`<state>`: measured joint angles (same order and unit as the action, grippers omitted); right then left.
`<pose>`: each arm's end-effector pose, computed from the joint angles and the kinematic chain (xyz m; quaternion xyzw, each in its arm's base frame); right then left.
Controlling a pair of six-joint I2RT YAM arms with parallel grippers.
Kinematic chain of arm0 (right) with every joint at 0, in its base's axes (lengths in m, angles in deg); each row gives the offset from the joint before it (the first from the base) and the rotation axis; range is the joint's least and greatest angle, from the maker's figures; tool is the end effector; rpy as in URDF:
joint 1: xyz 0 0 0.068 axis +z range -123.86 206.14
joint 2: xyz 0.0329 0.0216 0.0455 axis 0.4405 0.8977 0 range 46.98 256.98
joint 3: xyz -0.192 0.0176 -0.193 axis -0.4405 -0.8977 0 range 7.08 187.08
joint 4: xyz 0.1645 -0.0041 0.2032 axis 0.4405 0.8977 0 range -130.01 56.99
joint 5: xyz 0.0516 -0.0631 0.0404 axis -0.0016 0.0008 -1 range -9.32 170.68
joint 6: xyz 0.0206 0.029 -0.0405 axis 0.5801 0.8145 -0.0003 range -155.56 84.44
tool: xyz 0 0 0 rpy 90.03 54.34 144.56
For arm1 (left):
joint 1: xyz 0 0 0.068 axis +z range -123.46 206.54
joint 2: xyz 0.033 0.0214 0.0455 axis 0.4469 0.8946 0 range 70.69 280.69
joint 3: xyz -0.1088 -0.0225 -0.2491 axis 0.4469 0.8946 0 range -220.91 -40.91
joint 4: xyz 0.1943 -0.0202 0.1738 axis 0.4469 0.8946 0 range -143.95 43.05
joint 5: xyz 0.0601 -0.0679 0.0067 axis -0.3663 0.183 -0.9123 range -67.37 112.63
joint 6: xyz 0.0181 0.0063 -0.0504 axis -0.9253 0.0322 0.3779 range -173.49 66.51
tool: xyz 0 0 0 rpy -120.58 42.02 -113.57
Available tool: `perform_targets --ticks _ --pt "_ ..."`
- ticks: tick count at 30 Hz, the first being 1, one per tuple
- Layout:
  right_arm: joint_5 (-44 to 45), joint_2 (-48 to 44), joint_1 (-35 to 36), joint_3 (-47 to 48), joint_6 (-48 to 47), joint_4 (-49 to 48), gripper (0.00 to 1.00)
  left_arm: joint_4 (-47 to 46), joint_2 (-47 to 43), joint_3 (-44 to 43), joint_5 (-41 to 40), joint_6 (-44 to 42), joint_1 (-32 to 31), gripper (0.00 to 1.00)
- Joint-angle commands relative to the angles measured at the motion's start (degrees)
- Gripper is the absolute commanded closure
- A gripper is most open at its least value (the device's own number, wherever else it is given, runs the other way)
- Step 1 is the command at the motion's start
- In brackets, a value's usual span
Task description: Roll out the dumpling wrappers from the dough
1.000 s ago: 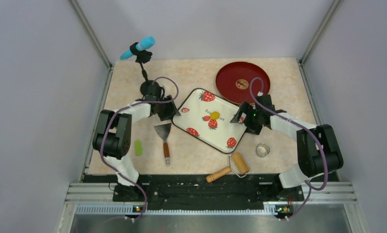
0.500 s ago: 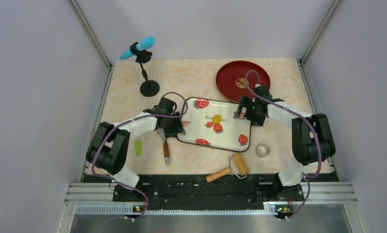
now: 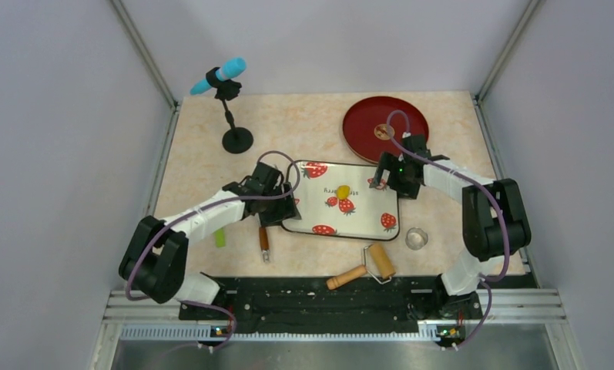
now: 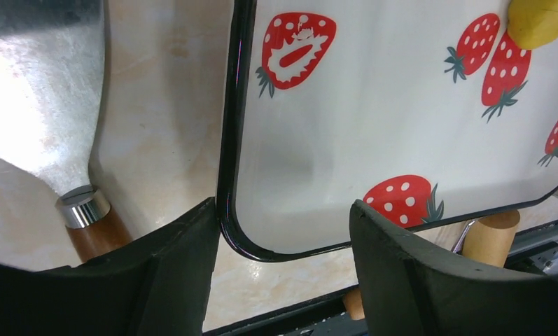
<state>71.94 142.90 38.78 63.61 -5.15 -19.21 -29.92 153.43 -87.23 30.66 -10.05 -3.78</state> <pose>0.3199 0.0772 0.1722 0.1294 0.9550 0.1626 0.2116 0.2334 -0.1422 0.1832 -0.0924 0.9603 -0.2068 0.1628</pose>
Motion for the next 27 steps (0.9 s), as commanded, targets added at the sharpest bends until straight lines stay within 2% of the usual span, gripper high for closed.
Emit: perform_targets --ticks 1,4,7,17,22,27 --pt "-3.42 -1.11 2.19 1.73 0.17 3.04 0.01 0.30 -5.35 -4.76 -1.61 -0.59 -1.10 0.27" --pt "-1.50 -3.12 2.15 0.33 -0.34 3.80 0.01 4.03 -9.21 -6.39 -5.05 -1.73 -1.09 0.18" --pt "0.44 -6.25 2.16 -1.57 -0.03 3.76 0.01 6.32 -12.36 -9.00 -4.91 -2.50 -1.08 0.15" --pt "3.40 -16.21 2.17 -3.77 0.94 5.22 0.01 8.86 -18.08 -18.24 0.59 -1.58 -1.19 0.11" --pt "3.37 -16.66 2.21 -4.33 0.87 5.75 0.01 7.02 -18.90 -25.41 5.14 2.73 -1.17 0.12" --pt "3.24 -18.12 2.16 -5.68 0.51 5.83 0.01 3.02 -16.92 -31.47 10.49 12.82 -1.24 0.15"
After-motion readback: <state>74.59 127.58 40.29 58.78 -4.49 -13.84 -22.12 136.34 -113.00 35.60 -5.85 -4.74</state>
